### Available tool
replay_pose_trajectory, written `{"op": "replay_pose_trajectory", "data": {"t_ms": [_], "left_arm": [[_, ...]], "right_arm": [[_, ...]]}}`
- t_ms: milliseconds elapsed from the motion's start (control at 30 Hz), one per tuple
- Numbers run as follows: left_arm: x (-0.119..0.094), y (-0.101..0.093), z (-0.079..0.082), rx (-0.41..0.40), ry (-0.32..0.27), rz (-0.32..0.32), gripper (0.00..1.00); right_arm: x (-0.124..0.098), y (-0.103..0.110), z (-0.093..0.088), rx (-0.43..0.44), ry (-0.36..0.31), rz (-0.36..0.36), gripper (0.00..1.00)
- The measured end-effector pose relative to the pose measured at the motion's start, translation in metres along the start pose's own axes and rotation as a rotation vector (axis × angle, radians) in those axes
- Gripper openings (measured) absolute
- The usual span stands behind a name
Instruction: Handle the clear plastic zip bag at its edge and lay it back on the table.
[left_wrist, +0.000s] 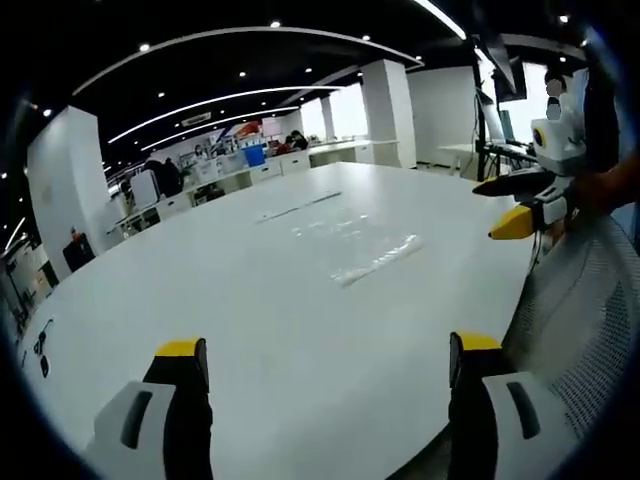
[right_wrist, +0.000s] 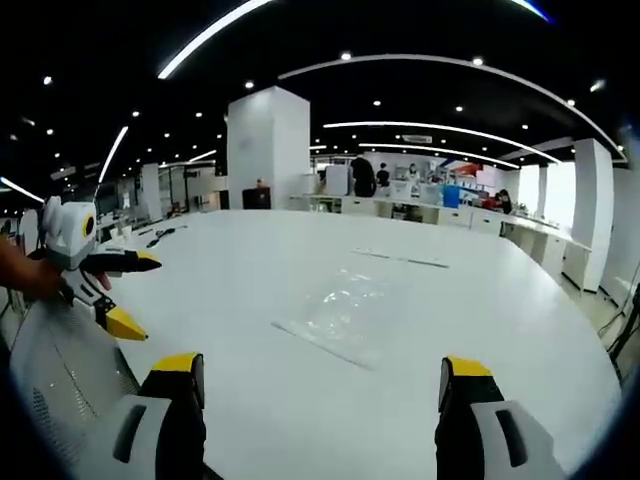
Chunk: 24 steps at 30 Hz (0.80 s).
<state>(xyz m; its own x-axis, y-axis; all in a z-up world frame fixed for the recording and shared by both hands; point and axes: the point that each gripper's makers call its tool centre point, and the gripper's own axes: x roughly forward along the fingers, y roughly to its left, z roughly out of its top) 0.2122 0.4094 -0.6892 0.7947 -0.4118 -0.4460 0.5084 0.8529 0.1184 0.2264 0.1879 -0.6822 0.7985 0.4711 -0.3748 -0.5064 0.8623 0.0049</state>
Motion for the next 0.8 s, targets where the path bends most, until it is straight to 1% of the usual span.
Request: {"op": "replay_pose_trajectory", "data": {"t_ms": [433, 800], "left_arm": [[0.0003, 0.0014, -0.0030, -0.003, 0.008, 0.002, 0.99], [0.0009, -0.0031, -0.0055, 0.003, 0.023, -0.018, 0.99]], "right_arm": [[-0.0012, -0.0005, 0.0034, 0.002, -0.017, -0.001, 0.98], [-0.0017, -0.0026, 0.0032, 0.003, -0.015, -0.011, 0.98]]}}
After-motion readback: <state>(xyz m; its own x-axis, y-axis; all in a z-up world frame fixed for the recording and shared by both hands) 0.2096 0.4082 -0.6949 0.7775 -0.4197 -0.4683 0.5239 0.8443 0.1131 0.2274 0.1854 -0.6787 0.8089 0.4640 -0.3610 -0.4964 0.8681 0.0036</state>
